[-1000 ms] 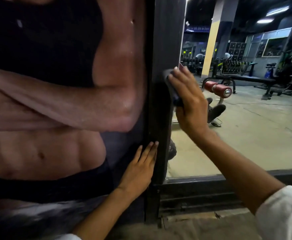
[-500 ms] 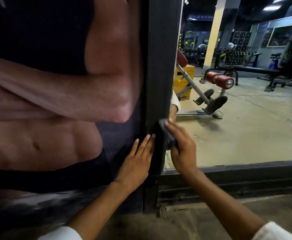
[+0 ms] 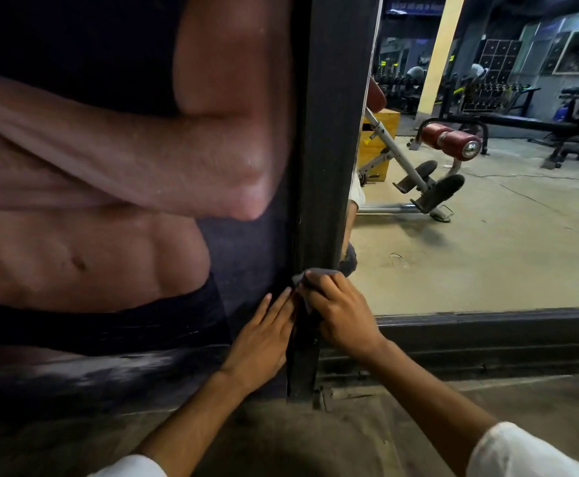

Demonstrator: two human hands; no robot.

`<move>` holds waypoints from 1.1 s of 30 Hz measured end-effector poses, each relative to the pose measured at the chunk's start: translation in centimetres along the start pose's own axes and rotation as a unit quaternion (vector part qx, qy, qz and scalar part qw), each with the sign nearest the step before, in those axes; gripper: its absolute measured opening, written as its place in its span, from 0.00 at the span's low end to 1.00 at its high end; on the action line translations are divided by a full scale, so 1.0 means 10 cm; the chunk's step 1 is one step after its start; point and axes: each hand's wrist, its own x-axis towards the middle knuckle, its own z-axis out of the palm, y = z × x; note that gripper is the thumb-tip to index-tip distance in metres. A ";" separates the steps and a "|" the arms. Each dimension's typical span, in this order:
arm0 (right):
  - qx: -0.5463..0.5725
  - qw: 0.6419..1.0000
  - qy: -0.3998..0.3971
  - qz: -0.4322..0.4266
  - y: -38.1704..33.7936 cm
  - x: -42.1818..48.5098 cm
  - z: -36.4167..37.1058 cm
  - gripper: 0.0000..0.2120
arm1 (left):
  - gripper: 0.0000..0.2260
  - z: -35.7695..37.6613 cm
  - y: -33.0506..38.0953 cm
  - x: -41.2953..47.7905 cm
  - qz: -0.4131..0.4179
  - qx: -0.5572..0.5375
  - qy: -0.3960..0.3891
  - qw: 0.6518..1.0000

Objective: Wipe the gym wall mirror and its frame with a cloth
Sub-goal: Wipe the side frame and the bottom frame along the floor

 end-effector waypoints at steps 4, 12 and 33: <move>0.016 0.989 0.147 -0.011 -0.06 0.42 -0.52 0.22 | 0.61 0.05 0.04 0.01 -0.009 -0.043 0.023 0.999; -0.062 0.994 0.086 0.005 -0.07 0.49 -0.06 0.23 | 0.47 0.48 0.35 -0.16 -0.037 -0.052 -0.056 0.996; 0.066 0.981 0.025 0.178 -0.02 -0.57 0.68 0.34 | 0.43 0.95 0.73 -0.20 -0.110 -0.152 0.024 0.982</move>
